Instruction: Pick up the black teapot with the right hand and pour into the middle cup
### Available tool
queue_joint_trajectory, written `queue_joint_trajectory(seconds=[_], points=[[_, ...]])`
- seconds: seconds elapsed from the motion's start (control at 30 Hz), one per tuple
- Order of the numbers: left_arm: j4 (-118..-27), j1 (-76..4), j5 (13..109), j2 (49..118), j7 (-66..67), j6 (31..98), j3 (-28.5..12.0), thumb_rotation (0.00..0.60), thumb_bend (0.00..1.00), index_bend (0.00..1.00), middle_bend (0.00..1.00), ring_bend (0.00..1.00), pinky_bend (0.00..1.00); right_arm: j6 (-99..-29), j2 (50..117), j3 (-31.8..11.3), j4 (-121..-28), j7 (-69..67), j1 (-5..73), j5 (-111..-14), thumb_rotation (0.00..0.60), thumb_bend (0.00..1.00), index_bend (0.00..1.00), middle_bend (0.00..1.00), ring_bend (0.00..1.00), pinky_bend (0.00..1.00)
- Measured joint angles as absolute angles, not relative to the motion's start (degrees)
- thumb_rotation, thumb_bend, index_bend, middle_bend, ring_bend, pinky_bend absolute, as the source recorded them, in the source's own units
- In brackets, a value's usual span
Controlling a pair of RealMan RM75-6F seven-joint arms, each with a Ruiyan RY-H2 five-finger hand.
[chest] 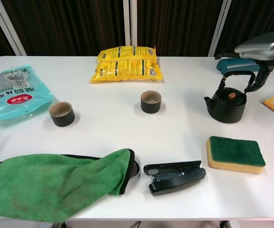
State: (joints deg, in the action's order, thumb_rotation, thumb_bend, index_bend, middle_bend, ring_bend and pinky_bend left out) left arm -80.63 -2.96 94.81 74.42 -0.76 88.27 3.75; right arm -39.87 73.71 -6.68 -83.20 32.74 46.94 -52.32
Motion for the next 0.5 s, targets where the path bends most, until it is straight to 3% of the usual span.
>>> queue_joint_trajectory(seconds=[0.2,0.27,0.4,0.5], points=[[-80.90,-3.00,94.97,74.49,-0.39,88.33,3.74,0.600,0.13,0.16,0.09,0.07,0.21,-37.95,69.54,-6.25,-86.96,29.35,47.24,-49.86,0.597,0.08,0.00,0.00,0.00,0.00],[-81.00,-3.07,94.97,74.53,-0.19,88.17,3.74,0.600,0.13,0.16,0.09,0.07,0.21,-37.78,69.20,-6.43,-87.37,27.29,47.13,-50.30,0.568,0.06,0.00,0.00,0.00,0.00],[-81.23,-3.15,94.91,74.54,0.03,87.96,3.73,0.600,0.13,0.16,0.09,0.07,0.21,-37.79,69.47,-7.21,-87.25,22.31,46.57,-52.75,0.474,0.03,0.00,0.06,0.00,0.00],[-81.35,-3.14,94.78,74.44,0.04,87.91,3.71,0.600,0.13,0.16,0.09,0.07,0.21,-37.80,70.12,-8.05,-86.56,17.61,46.03,-55.15,0.360,0.00,0.00,0.15,0.03,0.00]])
